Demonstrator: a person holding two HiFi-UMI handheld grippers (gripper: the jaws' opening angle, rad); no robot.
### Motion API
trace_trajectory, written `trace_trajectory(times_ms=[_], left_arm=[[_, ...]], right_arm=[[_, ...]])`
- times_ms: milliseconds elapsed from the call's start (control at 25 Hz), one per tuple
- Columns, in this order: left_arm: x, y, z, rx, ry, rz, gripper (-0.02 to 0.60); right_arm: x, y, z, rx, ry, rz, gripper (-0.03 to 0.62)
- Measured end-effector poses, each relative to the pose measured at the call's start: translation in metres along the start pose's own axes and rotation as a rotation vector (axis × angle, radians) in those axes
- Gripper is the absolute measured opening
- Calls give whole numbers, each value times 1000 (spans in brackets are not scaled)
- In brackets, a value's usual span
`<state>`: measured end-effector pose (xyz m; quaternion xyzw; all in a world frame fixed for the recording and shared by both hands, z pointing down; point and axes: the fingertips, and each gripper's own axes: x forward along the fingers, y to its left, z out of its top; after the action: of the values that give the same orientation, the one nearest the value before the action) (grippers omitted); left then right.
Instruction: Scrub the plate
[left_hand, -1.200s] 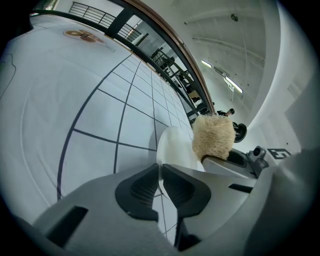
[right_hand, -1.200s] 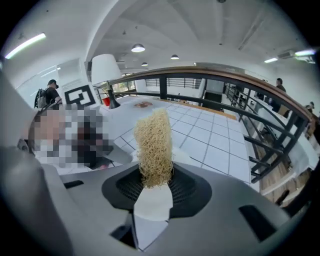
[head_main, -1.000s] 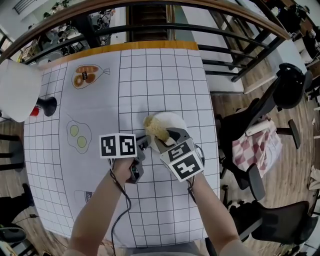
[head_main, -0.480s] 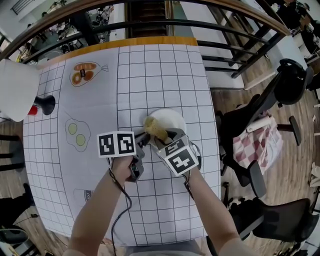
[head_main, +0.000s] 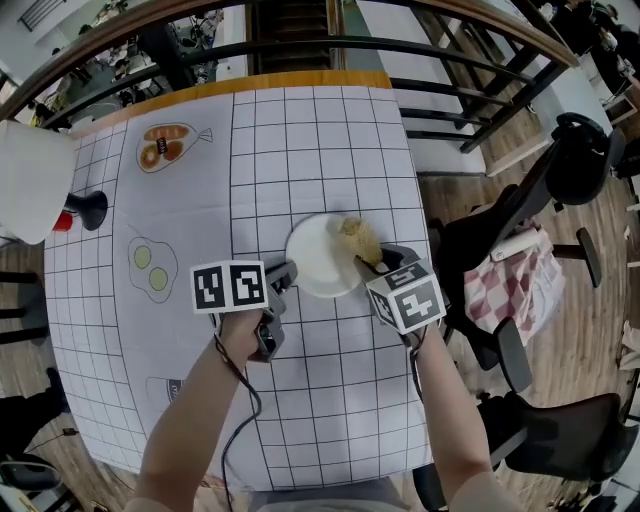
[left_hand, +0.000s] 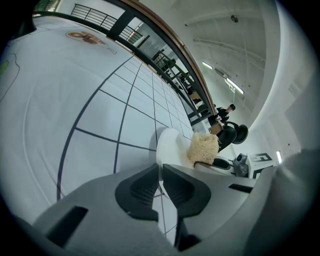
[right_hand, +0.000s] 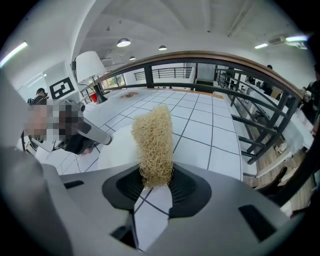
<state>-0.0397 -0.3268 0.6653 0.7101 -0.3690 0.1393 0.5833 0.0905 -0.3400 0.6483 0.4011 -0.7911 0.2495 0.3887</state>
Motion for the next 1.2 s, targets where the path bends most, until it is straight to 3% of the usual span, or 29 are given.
trace_trajectory(times_ms=[160,360,520,800,1200], left_arm=[[0,0,0,6,-3,5,34],[0,0,-1,-3,-2,4,34],[0,0,-1,-7,-7,6,34],[0,0,1,-4,-6,5,34],[1,1,-1,-14,1,-6,34]], right_arm=[[-8,13,8,-39,-25,-10,123],[-16,78,19,-146,-55,62,123],[-4,102,8,-199,-26,76,123],[10,103,-8,-141,-20,97,123],[-2,80,-21,-193,34,56,123]])
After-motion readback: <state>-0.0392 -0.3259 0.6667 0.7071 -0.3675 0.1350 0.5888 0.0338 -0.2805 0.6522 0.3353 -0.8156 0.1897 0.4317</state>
